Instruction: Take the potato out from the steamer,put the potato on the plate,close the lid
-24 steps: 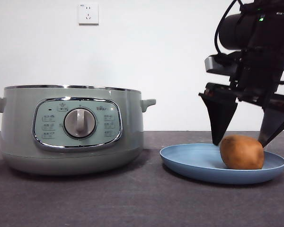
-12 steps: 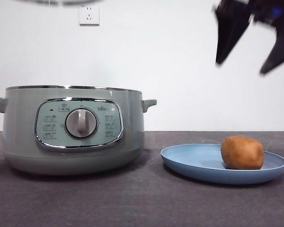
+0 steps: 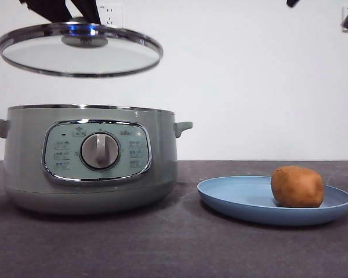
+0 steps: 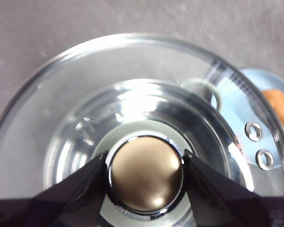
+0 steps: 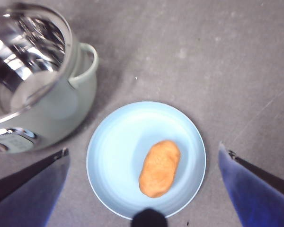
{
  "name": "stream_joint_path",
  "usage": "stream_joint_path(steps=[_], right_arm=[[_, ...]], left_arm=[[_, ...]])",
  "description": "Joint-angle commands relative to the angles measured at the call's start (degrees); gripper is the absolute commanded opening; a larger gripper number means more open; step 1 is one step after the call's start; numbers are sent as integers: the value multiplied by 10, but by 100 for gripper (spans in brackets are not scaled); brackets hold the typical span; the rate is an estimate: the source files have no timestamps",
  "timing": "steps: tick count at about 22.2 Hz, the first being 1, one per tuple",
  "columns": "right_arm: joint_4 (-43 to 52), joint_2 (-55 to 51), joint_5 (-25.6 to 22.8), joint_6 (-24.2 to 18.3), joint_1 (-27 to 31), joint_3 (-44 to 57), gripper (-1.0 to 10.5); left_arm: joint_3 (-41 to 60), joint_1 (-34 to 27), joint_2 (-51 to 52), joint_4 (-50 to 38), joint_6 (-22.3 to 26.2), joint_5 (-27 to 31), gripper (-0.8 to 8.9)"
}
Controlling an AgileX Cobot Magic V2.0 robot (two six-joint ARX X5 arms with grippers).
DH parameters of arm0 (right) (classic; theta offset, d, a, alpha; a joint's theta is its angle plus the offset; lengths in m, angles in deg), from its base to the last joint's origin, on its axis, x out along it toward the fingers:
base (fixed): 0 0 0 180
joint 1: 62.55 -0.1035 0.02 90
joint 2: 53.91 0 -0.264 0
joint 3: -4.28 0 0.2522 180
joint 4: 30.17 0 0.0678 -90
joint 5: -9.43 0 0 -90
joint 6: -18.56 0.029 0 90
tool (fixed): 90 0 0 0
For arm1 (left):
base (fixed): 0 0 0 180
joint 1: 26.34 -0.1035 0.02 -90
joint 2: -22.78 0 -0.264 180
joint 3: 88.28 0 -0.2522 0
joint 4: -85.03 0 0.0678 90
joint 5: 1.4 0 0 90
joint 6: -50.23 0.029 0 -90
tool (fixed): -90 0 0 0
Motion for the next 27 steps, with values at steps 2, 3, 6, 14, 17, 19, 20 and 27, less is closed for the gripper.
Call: stream_joint_path(steps=[2,3,6,14,17,19,20,27], right_arm=[[-7,-1,-2,7,0,-7,534],[-10,-1,-2,8,0,-7,534],[-15,-1,-2,8,0,-7,534],[-18,-1,-2,12,0,-7,534],[-18,-1,-2,12,0,-7,533],[-18,-1,-2,14,0,-7,533],[-18,-1,-1,14,0,-7,533],[-18,-1,0,14,0,-7,533]], left_arm=[[24,23,8,-55,-3,22,-8],[31,33,8,-60,-4,46,-8],[63,52,8,-85,-11,69,-8],[171,56,8,-132,-19,98,-8],[187,56,8,-141,-22,97,-8],[188,56,8,-138,-28,96,-8],[188,56,8,-138,-29,96,0],[135,55,9,-122,-32,110,470]])
